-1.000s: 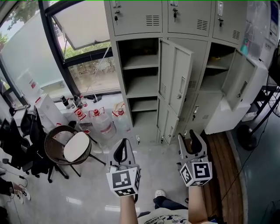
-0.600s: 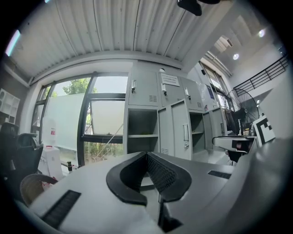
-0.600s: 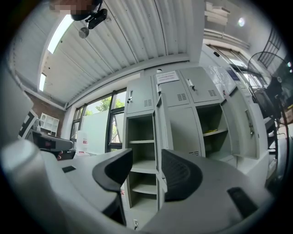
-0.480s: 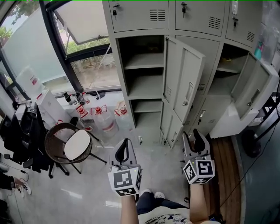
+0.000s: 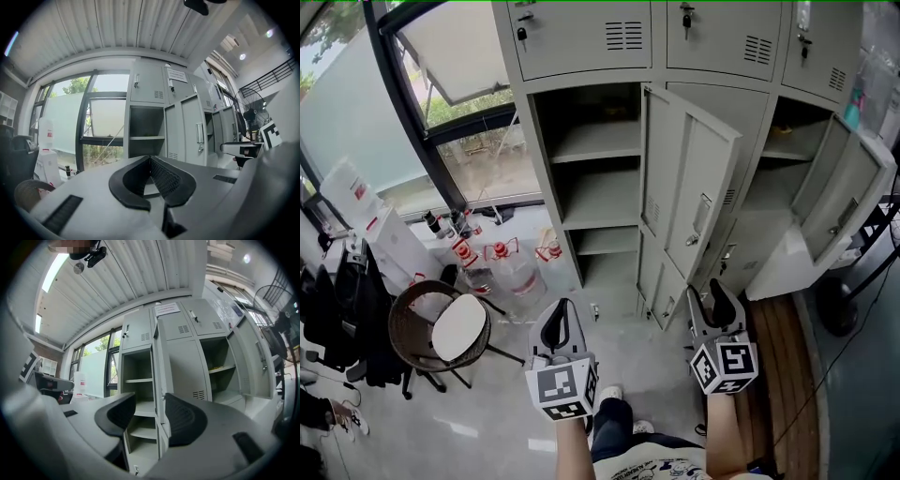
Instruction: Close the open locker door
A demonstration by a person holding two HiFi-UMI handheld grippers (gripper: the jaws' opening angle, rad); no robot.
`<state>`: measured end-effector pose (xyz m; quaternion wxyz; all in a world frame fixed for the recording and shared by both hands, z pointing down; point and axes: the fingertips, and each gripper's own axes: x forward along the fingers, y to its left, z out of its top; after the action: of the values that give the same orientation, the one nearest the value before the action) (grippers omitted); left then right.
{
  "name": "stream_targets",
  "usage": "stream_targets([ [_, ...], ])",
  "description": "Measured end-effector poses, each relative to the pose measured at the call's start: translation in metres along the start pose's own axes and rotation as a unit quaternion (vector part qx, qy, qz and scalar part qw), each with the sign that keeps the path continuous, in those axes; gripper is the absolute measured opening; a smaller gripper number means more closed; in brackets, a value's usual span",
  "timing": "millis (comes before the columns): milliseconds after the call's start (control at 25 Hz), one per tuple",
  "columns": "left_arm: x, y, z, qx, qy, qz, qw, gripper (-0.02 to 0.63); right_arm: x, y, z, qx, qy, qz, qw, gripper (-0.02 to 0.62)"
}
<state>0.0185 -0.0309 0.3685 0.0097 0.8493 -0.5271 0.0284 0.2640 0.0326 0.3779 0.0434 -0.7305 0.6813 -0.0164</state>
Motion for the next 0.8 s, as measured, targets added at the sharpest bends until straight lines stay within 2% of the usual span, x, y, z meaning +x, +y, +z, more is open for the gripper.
stream_targets([
  [800,0.103,0.020,0.011,0.005,-0.006,-0.055,0.9985,0.005,0.078,-0.036,-0.031,-0.018,0.041,-0.063,0.997,0.198],
])
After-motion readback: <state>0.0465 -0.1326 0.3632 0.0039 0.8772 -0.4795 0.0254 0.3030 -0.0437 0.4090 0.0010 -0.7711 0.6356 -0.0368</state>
